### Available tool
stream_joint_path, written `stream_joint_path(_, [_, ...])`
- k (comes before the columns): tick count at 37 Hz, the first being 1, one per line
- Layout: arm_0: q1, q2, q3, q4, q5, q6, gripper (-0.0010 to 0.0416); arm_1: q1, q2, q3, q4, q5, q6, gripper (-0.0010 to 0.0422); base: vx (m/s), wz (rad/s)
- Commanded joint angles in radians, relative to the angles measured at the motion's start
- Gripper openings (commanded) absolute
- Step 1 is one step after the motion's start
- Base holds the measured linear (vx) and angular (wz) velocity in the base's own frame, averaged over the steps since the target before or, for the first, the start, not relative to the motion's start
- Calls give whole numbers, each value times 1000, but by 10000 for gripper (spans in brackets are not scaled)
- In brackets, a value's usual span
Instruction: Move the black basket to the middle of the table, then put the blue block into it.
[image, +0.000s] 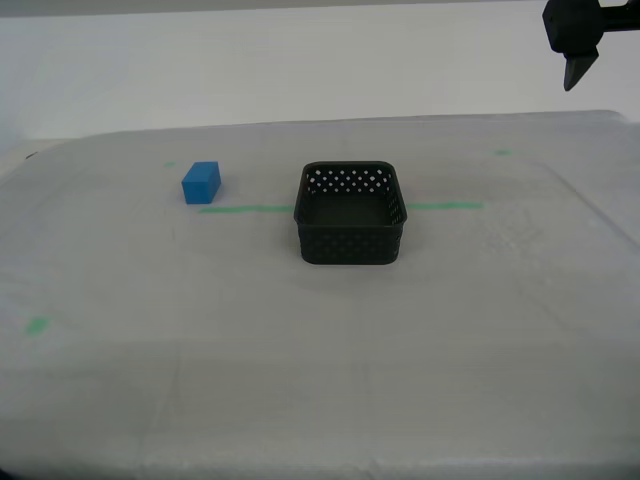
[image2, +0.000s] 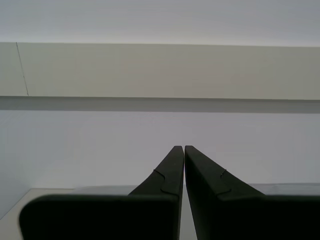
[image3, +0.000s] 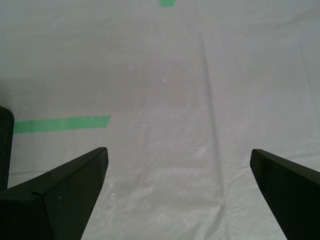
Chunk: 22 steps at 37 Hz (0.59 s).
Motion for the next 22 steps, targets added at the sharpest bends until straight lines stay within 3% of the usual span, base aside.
stream_joint_path(1, [-1,0,1,0,-1,0,399,0,0,1,6,-1,-2,0,0,0])
stream_joint_path(22, [-1,0,1,0,-1,0,399,0,0,1,6,-5,-21,0,0,0])
